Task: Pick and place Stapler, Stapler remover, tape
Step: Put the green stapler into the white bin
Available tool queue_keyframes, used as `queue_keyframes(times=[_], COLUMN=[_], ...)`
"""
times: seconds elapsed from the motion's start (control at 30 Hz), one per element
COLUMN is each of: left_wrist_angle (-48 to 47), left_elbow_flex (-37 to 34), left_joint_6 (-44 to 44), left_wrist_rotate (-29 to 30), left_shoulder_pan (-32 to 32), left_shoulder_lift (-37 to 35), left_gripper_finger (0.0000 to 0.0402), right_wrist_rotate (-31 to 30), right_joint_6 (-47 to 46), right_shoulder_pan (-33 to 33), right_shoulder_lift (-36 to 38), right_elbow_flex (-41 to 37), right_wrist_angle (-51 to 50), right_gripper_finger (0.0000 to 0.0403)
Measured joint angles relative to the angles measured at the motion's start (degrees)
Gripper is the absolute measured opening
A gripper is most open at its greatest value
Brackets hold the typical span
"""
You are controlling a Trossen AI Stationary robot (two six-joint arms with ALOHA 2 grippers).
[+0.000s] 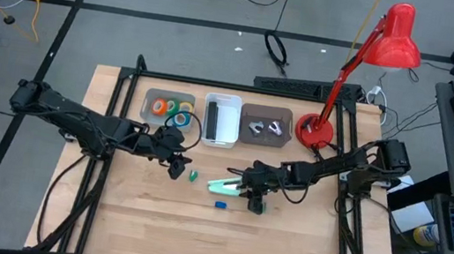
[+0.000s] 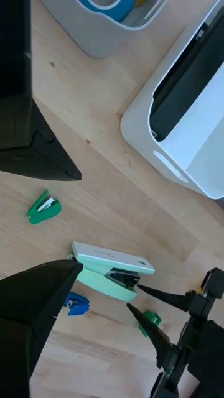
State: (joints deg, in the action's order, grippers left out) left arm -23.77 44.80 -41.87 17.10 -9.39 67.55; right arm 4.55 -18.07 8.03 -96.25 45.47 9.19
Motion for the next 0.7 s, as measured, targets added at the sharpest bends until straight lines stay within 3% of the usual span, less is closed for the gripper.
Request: queue_keyframes(times=[0.33,0.57,0.7], left_wrist_angle=[0.0,0.0,0.0], left_elbow_flex=[0.0,0.0,0.0], left_joint_6=[0.2,1.2,1.2], left_wrist_rotate=[0.0,0.0,0.0], left_shoulder_pan=[0.0,0.0,0.1], left_shoulder_lift=[0.0,0.0,0.0], left_gripper_finger=[0.0218,0.0218,0.0218], right_wrist_rotate=[-0.6,-10.1,-10.3], right_joint_6=[0.9,9.4,13.1], right_shoulder_pan=[-0.1,-0.3,-1.8], right_shoulder_lift=[2.6,5.8,5.2], right_elbow_flex=[0.0,0.0,0.0], right_wrist_angle=[-4.9,-4.6,-2.6], right_gripper_finger=[0.0128,0.0128,0.0128])
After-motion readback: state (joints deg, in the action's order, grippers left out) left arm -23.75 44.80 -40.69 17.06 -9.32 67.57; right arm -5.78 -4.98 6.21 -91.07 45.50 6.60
